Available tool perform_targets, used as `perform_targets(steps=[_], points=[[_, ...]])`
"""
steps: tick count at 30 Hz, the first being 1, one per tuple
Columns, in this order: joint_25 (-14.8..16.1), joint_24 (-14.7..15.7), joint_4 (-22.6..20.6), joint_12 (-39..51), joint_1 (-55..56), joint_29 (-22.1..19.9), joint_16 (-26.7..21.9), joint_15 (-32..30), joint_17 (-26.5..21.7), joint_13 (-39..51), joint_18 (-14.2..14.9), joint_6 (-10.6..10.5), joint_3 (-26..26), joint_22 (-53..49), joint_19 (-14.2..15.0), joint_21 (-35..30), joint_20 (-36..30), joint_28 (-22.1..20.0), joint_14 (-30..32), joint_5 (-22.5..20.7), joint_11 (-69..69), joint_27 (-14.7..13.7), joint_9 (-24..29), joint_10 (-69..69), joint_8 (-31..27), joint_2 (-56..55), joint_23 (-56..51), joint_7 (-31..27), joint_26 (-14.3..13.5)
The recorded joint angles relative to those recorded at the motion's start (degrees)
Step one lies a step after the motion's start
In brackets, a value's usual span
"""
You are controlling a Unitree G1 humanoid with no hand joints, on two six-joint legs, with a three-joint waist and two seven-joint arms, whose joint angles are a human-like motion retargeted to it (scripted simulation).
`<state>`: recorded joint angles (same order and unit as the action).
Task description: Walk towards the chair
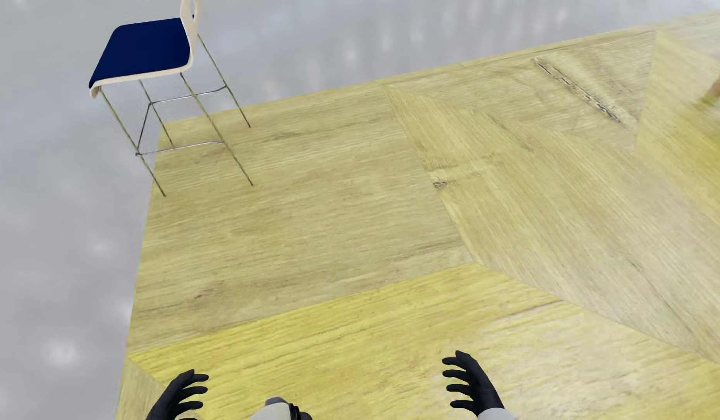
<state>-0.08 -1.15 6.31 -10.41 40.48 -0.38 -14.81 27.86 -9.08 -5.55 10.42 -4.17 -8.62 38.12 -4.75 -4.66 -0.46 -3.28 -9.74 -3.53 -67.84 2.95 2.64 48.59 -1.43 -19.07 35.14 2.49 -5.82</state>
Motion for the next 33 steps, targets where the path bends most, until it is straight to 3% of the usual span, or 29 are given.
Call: perform_targets(steps=[1, 2, 4, 5, 6, 7, 8, 9, 11, 12, 13, 14, 15, 16, 17, 19, 20, 21, 22, 24, 25, 26, 27, 28, 29, 30, 31, 32, 33], points=[[0.95, 2.52, -0.03, 1.86, -2.47, 1.92, -0.76, -9.35, -0.95, -1.43, -5.63, 3.18, -2.11, 0.6, -0.86, 0.35, 0.34, -3.13, -1.47, 1.7, -8.67, 0.73, 0.76, 0.17, 1.48, -5.01, 1.91, 1.85, -3.63], [2.34, 5.09, -0.15, 4.32, -5.39, 3.43, -0.33, -10.17, -1.78, -5.06, -12.05, 6.51, -3.96, 1.08, 1.19, 1.06, -0.19, -6.42, -3.77, 3.13, -13.07, 2.08, 1.39, -0.21, 3.58, -9.4, 3.43, 3.07, -6.32], [2.05, 7.98, 1.2, 5.24, -12.67, 3.22, 2.81, -1.39, -1.18, -10.44, -4.91, 11.59, -7.93, -3.57, 4.57, 3.66, -3.84, -9.55, -6.84, 5.66, -5.24, 7.38, 0.84, -4.06, 5.76, -13.41, 0.81, 5.22, -4.17], [0.37, 7.77, 1.63, 7.9, -16.46, 2.41, 4.55, 1.2, 0.19, -12.54, -6.87, 13.21, -8.59, -4.76, 5.55, 5.8, -6.19, -9.26, -8.3, 6.65, 3.38, 9.55, 0.56, -5.42, 5.78, -12.72, -0.1, 6.21, 0.11], [-1.29, 6.24, 2.51, 8.99, -19.14, 1.32, 5.09, 1.06, -0.35, -12.57, -5.42, 13.77, -9.11, -6.68, 5.03, 4.78, -7.11, -7.78, -11.24, 7.57, 11.07, 10.65, -0.32, -4.56, 5.42, -11.8, 0.47, 7.24, 4.06], [-2.29, 4.0, 3.34, 10.21, -19.57, 0.04, 6.4, -3.84, -2.01, -12.8, -4.57, 12.97, -7.77, -5.81, 3.19, 3.05, -7.67, -5.94, -14.17, 8.13, 15.75, 10.52, -0.99, 0.76, 5.78, -9.94, 2.35, 6.36, 6.05], [-2.59, 1.32, 3.87, 9.69, -14.79, -1.8, 7.57, -2.23, -3.21, -12.53, -3.93, 11.15, -4.7, -5.22, 2.81, -0.88, -7.63, -3.94, -8.67, 6.96, 14.52, 9.09, -1.1, 13.7, 5.39, -8.63, 5.94, 2.73, 6.99], [-1.97, -1.56, 1.51, 7.05, -9.85, -3.64, 8.41, -0.23, -2.49, -12.11, -3.26, 7.91, -0.59, -3.33, 3.19, -1.23, -6.18, -1.83, -2.79, 5.93, 14.91, 6.87, -1.31, 21.26, 4.91, -6.49, 8.04, -1.89, 6.77], [0.86, -6.4, -1.11, -0.4, -3.82, -5.58, 6.36, 2.83, -1.63, -9.04, -1.99, 0.67, 6.25, -2.35, 4.31, 0.56, -2.68, 2.17, -8.58, 3.96, 17.91, 2.82, -2.15, 18.59, 3.52, -0.65, 4.13, -5.59, 7.53], [1.37, -7.42, -0.57, -3.77, -2.17, -5.2, 4.82, 4.9, -0.78, -6.94, -1.19, -2.11, 7.62, -2.72, 4.97, 1.31, -1.46, 3.28, -12.01, 3.3, 18.62, 0.71, -3.04, 11.85, 2.58, 1.77, 0.43, -4.98, 7.97], [1.43, -7.53, -0.04, -6.19, -2.68, -3.89, 3.38, 7.25, 0.2, -3.88, -0.3, -3.86, 6.71, -0.59, 5.49, 0.9, -0.8, 3.78, -11.56, 3.02, 17.88, -1.29, -3.7, 3.1, 1.42, 3.53, -1.09, -4.11, 6.9], [1.68, -6.23, -0.1, -6.57, -5.45, -1.53, 1.27, 6.96, 1.92, -0.28, -1.85, -2.87, 3.8, -0.06, 4.46, -0.63, -1.57, 3.33, -7.69, 3.64, 12.02, -2.75, -2.48, 3.19, -0.44, 3.22, -0.05, -2.18, 6.25], [2.58, -3.27, -0.07, -3.3, -9.46, 2.1, -0.01, -1.21, 0.98, -0.57, -7.27, -0.7, 1.54, -1.4, 1.5, -0.72, -0.93, 1.43, -9.5, 4.46, 2.95, -3.58, -0.65, 1.75, -0.32, -0.1, 1.69, -0.04, 5.97], [3.51, 0.24, -0.11, 0.27, -12.85, 5.46, -0.5, -7.98, 0.46, -4.48, -5.93, 2.1, -0.91, -2.05, -0.78, 1.97, -0.2, -1.23, -10.83, 5.88, -2.71, -3.37, -0.21, -0.33, 0.78, -4.24, 0.73, 1.87, 4.82], [3.74, 3.51, 0.1, 4.22, -16.78, 7.62, 0.5, -7.19, -2.21, -7.37, -6.53, 4.57, -4.35, -3.64, -0.83, 2.63, -0.3, -4.08, -12.14, 7.45, -2.86, -1.81, 0.33, -2.57, 2.97, -6.98, 0.86, 3.53, 4.31], [1.06, 6.57, 0.82, 11.08, -19.95, 5.27, 5.33, -1.01, -1.42, -15.39, -3.94, 8.8, -7.95, -7.15, -0.31, 4.32, -6.38, -7.01, -15.27, 8.13, 11.8, 2.72, -1.09, 0.37, 5.23, -8.59, -0.14, 3.74, 3.11], [-0.15, 5.97, 2.22, 13.02, -15.23, 2.21, 8.81, 1.4, -3.23, -15.55, -2.14, 9.08, -7.0, -4.7, 2.75, -0.6, -7.14, -6.47, -10.5, 6.72, 13.88, 4.24, -1.57, 12.19, 4.99, -7.24, 6.55, 1.42, 1.53], [0.13, 4.24, 0.27, 10.52, -10.9, -0.89, 8.04, 3.34, -3.11, -14.91, -0.91, 8.31, -4.39, -3.25, 2.84, -1.13, -10.25, -4.45, -7.55, 5.6, 14.42, 5.91, -1.21, 18.43, 4.36, -4.82, 8.92, -2.0, 0.47], [1.41, 1.88, -1.68, 6.73, -6.77, -3.71, 7.37, 4.75, -2.44, -14.33, -0.08, 6.63, -0.6, -3.24, 3.16, 0.51, -9.41, -1.81, -8.83, 4.53, 16.05, 7.15, -0.82, 19.88, 3.67, -1.98, 7.54, -3.87, 0.87], [3.77, -2.9, -2.35, -0.63, -0.47, -7.35, 5.38, 6.98, -0.58, -8.52, 0.86, 1.81, 5.31, -2.37, 3.91, 1.45, -1.93, 2.74, -10.86, 1.97, 20.07, 6.61, -0.5, 12.16, 2.35, 4.57, 1.43, -3.45, 2.95], [3.44, -4.17, -2.29, -2.88, -1.19, -7.03, 3.28, 6.83, 0.83, -4.62, 1.0, 0.35, 4.97, 0.85, 3.64, 1.89, -0.52, 3.54, -7.49, 1.08, 14.35, 4.93, -0.19, 3.97, 1.3, 4.35, -2.16, -3.66, 2.85], [2.61, -4.17, -2.31, -2.22, -2.73, -4.94, 0.28, -0.12, 1.25, -2.18, -3.85, 1.62, 3.59, 1.83, -0.18, -0.29, -1.34, 3.0, -8.39, 1.62, 2.05, 1.84, 0.02, 5.34, 0.86, -0.39, -0.27, -1.96, 4.03], [2.32, -3.05, -2.09, -0.7, -5.62, -1.3, -0.77, -7.15, 1.24, -1.7, -11.21, 3.87, 1.91, 2.57, -2.22, -0.94, -0.6, 0.73, -10.71, 2.76, -4.6, -0.47, 0.16, 4.68, 2.08, -5.17, 2.46, 0.42, 3.72], [2.45, -1.39, -1.61, 0.71, -8.94, 2.42, 0.13, -8.58, 0.48, -3.56, -9.78, 5.61, -0.38, 1.03, -1.9, 0.49, -0.65, -2.25, -12.69, 4.06, -6.42, -1.68, 0.17, 3.25, 4.19, -9.19, 1.69, 2.07, 3.84], [2.62, 0.73, -1.14, 2.81, -13.02, 5.04, 0.98, -5.66, -0.14, -5.78, -6.58, 7.65, -3.34, -2.6, 0.77, 1.95, -0.91, -4.98, -14.5, 4.98, -5.85, -1.58, 0.39, 1.41, 5.14, -12.09, -0.09, 3.77, 4.8], [2.41, 2.73, -0.86, 5.55, -16.79, 5.81, 2.64, -2.55, -0.02, -8.14, -8.3, 8.8, -6.22, -3.85, 1.98, 3.56, -3.11, -6.91, -16.2, 5.08, -1.15, -0.64, -0.43, -0.67, 5.58, -13.82, -0.79, 4.93, 4.67], [1.89, 4.4, -0.34, 8.46, -19.86, 5.28, 4.07, -0.6, 0.39, -9.87, -6.81, 9.99, -8.23, -5.67, 3.37, 3.66, -4.98, -7.86, -17.87, 4.89, 3.96, 0.82, -0.7, -0.44, 5.63, -14.62, -1.45, 5.83, 4.64], [0.95, 5.09, 0.12, 11.51, -18.46, 3.73, 6.72, -1.9, -0.59, -10.92, -5.47, 11.53, -7.66, -6.94, 2.54, 1.51, -5.29, -7.66, -16.03, 6.19, 13.49, 2.07, -0.57, 9.18, 5.42, -14.04, -0.59, 6.28, 4.19], [0.29, 4.45, -0.01, 11.04, -12.26, 1.56, 8.16, -2.66, -2.84, -9.7, -4.4, 9.8, -5.48, -4.16, 0.84, -2.33, -6.38, -6.18, -8.23, 4.98, 13.3, 2.33, -0.45, 21.01, 5.53, -12.04, 6.44, 2.57, 2.0]])
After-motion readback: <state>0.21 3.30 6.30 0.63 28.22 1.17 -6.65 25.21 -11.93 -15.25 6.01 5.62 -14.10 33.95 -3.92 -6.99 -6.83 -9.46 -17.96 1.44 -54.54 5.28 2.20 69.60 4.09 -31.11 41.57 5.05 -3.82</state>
